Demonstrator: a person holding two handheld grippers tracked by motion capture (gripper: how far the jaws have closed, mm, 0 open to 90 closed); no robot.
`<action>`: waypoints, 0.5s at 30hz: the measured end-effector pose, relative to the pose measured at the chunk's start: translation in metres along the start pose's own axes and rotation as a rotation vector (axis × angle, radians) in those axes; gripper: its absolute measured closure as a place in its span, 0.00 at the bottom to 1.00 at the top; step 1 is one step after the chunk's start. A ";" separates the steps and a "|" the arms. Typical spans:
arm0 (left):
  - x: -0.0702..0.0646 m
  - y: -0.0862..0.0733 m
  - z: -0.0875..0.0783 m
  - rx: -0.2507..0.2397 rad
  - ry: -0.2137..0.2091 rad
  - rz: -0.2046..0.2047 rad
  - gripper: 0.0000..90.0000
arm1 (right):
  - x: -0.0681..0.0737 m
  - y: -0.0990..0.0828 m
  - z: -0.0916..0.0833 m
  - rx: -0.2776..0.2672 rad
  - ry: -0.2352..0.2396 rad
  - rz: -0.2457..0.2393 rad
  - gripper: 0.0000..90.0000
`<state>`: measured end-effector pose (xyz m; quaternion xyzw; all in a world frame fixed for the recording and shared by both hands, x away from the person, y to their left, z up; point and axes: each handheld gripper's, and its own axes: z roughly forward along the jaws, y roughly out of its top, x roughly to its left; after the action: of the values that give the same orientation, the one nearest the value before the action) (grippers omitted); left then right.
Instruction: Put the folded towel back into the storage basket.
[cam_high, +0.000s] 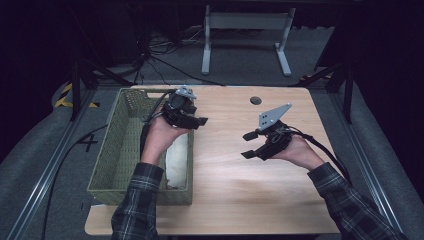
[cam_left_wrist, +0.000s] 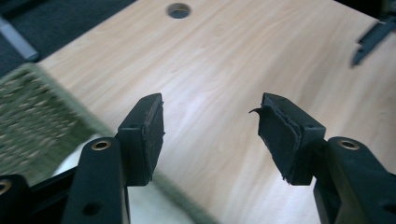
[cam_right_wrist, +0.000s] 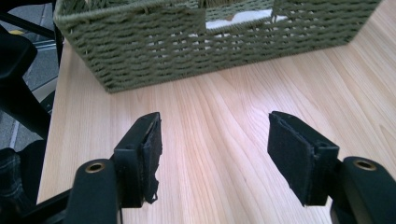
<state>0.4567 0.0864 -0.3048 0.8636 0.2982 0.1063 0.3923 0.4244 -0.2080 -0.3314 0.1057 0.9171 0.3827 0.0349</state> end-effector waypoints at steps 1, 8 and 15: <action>-0.005 0.001 0.002 -0.001 -0.005 0.001 0.45 | 0.000 -0.007 -0.006 -0.002 -0.009 0.006 0.39; -0.037 0.003 0.021 0.012 -0.015 0.025 0.42 | -0.001 -0.027 -0.021 -0.002 -0.036 0.035 0.38; -0.075 0.003 0.041 0.028 -0.043 0.054 0.36 | 0.001 -0.054 -0.029 0.002 -0.065 0.071 0.38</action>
<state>0.4150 0.0145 -0.3263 0.8788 0.2679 0.0943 0.3835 0.4101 -0.2654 -0.3494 0.1504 0.9115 0.3793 0.0510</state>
